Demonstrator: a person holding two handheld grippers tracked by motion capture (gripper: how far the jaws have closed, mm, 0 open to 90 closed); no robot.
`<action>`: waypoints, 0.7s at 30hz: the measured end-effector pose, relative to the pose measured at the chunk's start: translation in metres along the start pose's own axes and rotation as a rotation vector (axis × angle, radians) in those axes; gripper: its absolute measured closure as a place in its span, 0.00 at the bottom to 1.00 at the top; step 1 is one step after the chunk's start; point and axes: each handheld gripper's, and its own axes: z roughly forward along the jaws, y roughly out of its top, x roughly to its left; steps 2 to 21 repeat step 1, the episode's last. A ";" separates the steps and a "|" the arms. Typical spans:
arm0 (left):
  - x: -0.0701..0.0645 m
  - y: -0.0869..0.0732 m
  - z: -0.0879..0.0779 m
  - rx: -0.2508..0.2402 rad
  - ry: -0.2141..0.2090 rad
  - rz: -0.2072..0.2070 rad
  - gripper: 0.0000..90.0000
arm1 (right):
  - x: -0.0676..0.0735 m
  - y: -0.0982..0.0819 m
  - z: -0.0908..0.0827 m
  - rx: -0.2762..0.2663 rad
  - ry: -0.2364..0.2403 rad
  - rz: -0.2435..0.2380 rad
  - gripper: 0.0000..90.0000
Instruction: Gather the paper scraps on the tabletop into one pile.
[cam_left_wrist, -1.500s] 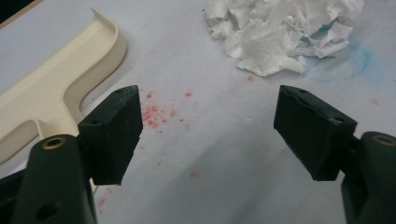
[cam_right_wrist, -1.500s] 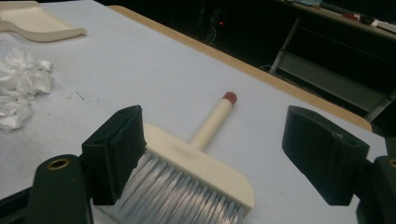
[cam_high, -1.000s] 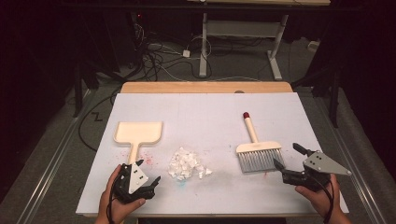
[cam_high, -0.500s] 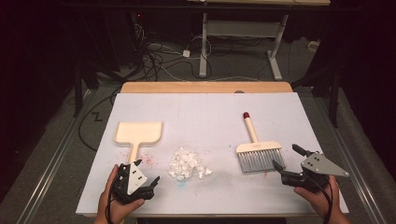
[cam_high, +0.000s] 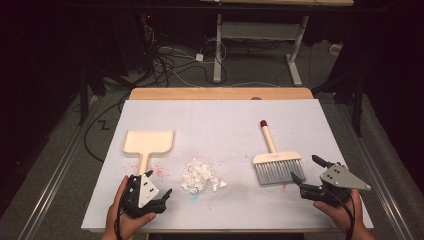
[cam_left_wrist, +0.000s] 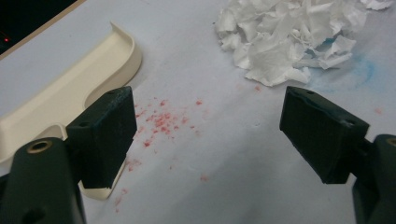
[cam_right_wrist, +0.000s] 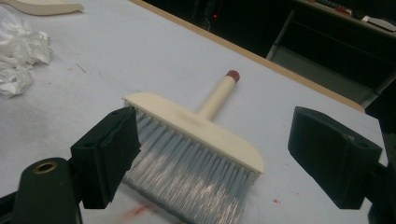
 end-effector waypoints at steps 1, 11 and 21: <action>0.000 0.000 0.000 -0.001 0.000 0.000 0.20 | -0.001 0.000 0.000 -0.001 -0.002 0.001 0.19; 0.000 0.000 0.000 -0.001 0.000 0.000 0.20 | -0.001 0.000 0.000 -0.001 -0.002 0.001 0.19; 0.000 0.000 0.000 -0.001 0.000 0.000 0.20 | -0.001 0.000 0.000 -0.001 -0.002 0.001 0.19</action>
